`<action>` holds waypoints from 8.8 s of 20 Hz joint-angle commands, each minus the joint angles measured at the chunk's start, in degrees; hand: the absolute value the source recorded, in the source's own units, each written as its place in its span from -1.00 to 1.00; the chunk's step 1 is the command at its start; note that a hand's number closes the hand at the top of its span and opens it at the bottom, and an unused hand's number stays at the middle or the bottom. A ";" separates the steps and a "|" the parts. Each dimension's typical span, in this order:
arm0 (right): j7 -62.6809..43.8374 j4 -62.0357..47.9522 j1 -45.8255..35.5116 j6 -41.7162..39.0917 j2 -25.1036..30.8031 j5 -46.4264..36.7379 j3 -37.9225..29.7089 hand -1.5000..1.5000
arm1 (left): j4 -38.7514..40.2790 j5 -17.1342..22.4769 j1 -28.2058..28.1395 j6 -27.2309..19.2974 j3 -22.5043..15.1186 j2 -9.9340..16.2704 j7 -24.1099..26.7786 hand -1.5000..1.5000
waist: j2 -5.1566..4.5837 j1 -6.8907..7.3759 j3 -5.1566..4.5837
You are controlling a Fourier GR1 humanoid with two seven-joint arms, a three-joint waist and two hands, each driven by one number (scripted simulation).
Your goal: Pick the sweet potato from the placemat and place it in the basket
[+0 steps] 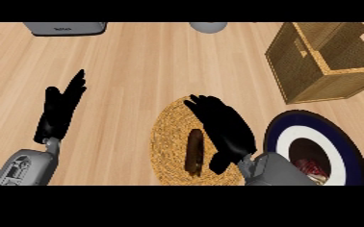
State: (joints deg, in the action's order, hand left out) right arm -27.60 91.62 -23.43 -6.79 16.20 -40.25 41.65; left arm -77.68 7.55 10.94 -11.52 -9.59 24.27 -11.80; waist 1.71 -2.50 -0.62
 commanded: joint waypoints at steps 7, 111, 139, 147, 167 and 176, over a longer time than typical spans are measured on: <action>-37.64 21.69 -2.84 -31.76 -9.44 13.24 -1.49 -1.00 | -2.10 0.22 -1.10 1.56 0.29 -0.26 0.51 0.00 | -1.14 1.77 0.50; -9.29 -11.52 -24.90 7.86 -16.02 -4.27 -35.85 1.00 | -3.11 -13.62 1.15 12.98 14.16 -12.21 -2.61 0.00 | -1.21 2.07 0.64; -13.56 -29.00 -43.45 -13.74 14.27 -10.52 -46.73 1.00 | 0.78 -15.72 3.54 12.45 14.48 -12.82 -0.22 0.00 | -1.94 2.48 0.61; -2.55 -33.50 -40.02 -13.98 23.88 -9.80 -50.92 1.00 | -1.84 -14.90 2.04 12.62 14.49 -13.76 -1.61 0.00 | -1.73 2.57 0.62; 14.16 -58.29 -34.14 -0.54 21.21 -5.45 -59.39 -1.00 | -2.16 -16.17 3.15 12.73 14.17 -14.03 -2.04 0.00 | -2.05 3.63 0.66; 24.60 -60.99 -32.37 10.30 21.42 -0.47 -65.24 -1.00 | 1.75 -16.25 4.10 13.00 14.73 -14.27 0.08 0.00 | -2.20 3.52 0.67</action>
State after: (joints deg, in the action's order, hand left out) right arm -6.32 32.78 -55.33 -1.07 37.31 -42.44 -21.01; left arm -77.61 -8.41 13.76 2.00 5.00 10.47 -11.73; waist -0.32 0.88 0.05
